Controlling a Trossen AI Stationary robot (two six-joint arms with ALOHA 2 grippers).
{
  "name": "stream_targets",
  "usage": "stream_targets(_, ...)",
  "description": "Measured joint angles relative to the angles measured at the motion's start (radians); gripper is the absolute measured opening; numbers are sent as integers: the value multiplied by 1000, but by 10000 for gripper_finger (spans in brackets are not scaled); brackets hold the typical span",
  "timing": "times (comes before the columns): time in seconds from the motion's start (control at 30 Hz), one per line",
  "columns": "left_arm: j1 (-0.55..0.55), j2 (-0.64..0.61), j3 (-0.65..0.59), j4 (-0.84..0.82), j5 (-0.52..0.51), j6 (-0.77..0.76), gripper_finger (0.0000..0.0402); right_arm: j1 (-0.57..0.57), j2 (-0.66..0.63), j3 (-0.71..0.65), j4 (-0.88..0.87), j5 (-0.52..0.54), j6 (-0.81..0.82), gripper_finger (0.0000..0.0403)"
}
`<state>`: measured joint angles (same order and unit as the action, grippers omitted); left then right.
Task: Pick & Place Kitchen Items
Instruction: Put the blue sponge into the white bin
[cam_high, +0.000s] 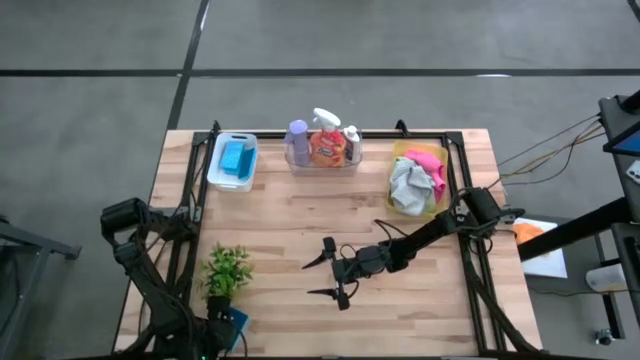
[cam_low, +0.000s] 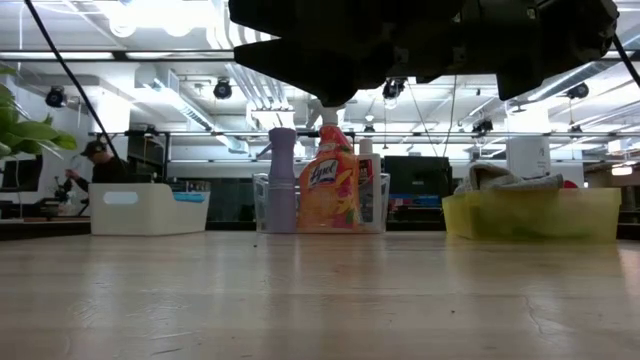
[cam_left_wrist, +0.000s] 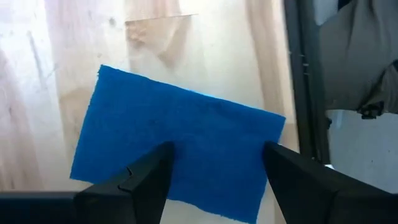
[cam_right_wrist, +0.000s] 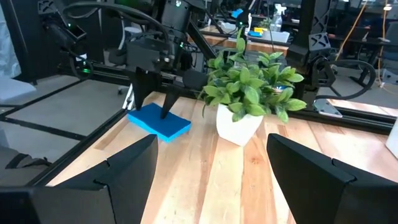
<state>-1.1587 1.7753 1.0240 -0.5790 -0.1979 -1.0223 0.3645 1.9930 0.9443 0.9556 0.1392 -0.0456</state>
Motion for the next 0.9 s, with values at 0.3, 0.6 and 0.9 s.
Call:
stream_targets(0.3,16,-2,-14,-13,19,-23,158,0,0,0,-3,2,-1,304)
stream_targets(0.6,17,-1,-14,-17,39,-27,8,0,0,0,-7,6,-3,304)
stream_targets(0.9,33,0,36,-21,64,14,2,0,0,0,-7,7,-4,304)
